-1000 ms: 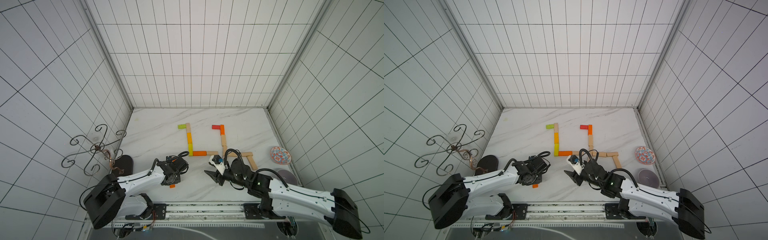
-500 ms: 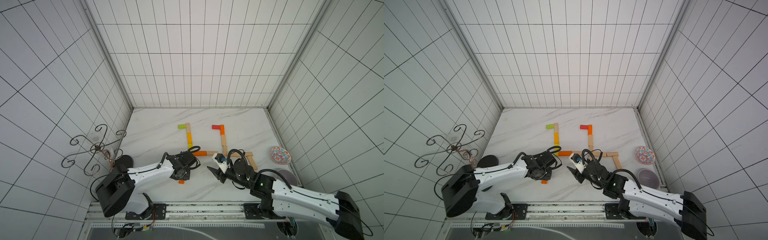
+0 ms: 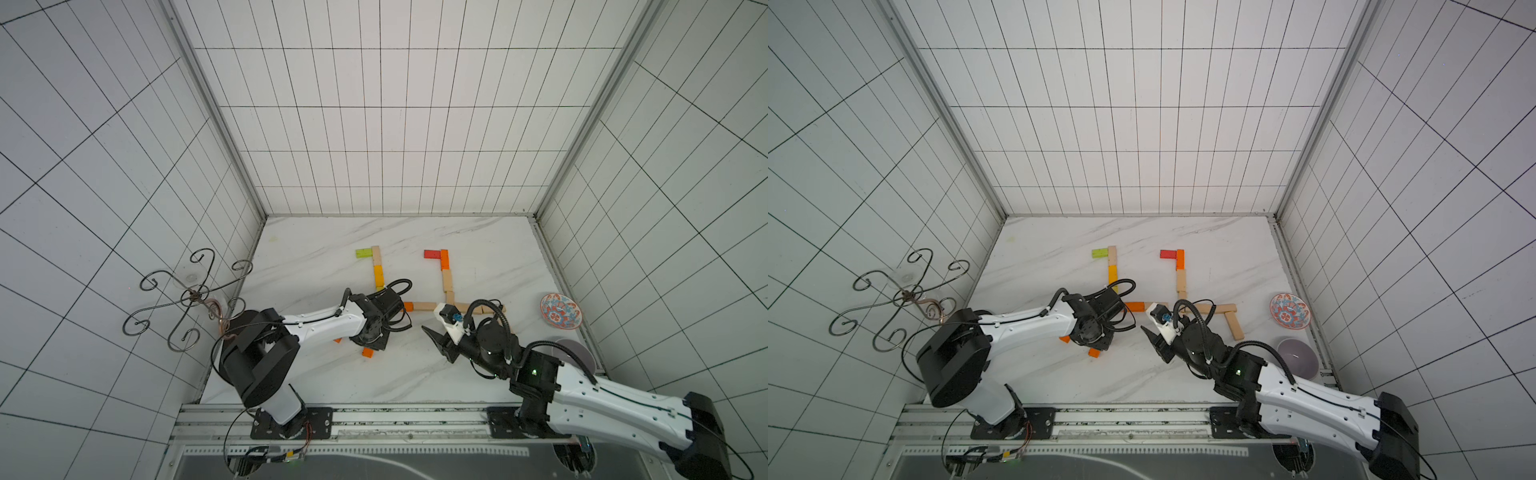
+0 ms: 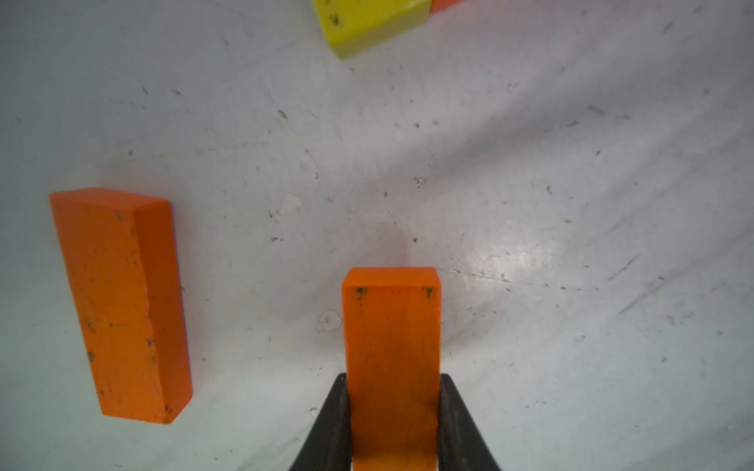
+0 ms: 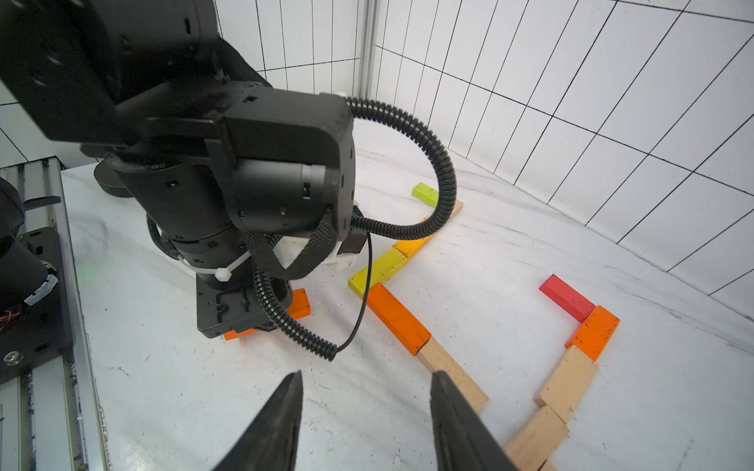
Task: Assemble a giraffe with building blocks
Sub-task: Assemble the building block at the center of the board.
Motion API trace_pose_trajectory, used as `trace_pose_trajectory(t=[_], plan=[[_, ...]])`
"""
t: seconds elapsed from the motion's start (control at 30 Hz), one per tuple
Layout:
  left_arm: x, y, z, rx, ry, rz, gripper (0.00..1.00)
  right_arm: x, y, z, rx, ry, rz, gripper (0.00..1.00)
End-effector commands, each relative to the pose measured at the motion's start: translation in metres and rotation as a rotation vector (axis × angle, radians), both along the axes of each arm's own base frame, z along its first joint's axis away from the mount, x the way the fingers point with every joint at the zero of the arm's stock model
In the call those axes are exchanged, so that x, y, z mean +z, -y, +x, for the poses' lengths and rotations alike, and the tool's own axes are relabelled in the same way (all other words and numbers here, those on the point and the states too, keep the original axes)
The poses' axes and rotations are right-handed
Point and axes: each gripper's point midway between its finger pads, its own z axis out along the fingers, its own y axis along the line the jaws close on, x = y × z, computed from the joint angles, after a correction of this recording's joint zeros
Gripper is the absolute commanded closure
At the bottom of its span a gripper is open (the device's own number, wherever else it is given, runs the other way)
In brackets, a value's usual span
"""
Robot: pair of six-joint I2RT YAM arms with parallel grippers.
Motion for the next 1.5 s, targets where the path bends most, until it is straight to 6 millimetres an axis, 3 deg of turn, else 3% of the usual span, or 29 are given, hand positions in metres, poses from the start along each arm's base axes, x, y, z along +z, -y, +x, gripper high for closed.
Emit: trace_pose_trajectory(t=[0.0, 0.23, 0.33, 0.5, 0.67, 0.73, 1.0, 1.47], plan=[[0.004, 0.007, 0.012, -0.022, 0.016, -0.018, 1.0, -0.014, 0.007, -0.001, -0.016, -0.008, -0.033, 0.49], [-0.005, 0.013, 0.016, -0.027, -0.003, -0.027, 1.0, -0.014, 0.008, -0.001, -0.021, -0.006, -0.033, 0.49], [-0.008, 0.015, 0.016, -0.026, -0.01, -0.029, 0.84, -0.016, 0.008, -0.001, -0.019, -0.008, -0.036, 0.49], [-0.007, 0.014, 0.017, -0.021, -0.005, -0.029, 0.65, -0.015, 0.008, -0.001, -0.017, -0.008, -0.036, 0.49], [-0.007, 0.015, 0.019, -0.022, -0.007, -0.026, 0.54, -0.016, 0.009, -0.001, -0.015, -0.004, -0.042, 0.49], [-0.007, 0.014, 0.021, -0.018, -0.006, -0.024, 0.55, -0.017, 0.009, -0.002, -0.012, -0.003, -0.045, 0.49], [-0.006, 0.01, 0.03, 0.001, -0.001, -0.031, 0.79, -0.02, 0.009, -0.002, -0.01, -0.003, -0.057, 0.49], [-0.007, 0.024, 0.052, 0.002, 0.0, -0.053, 0.82, -0.022, 0.008, 0.001, -0.019, 0.005, -0.084, 0.49]])
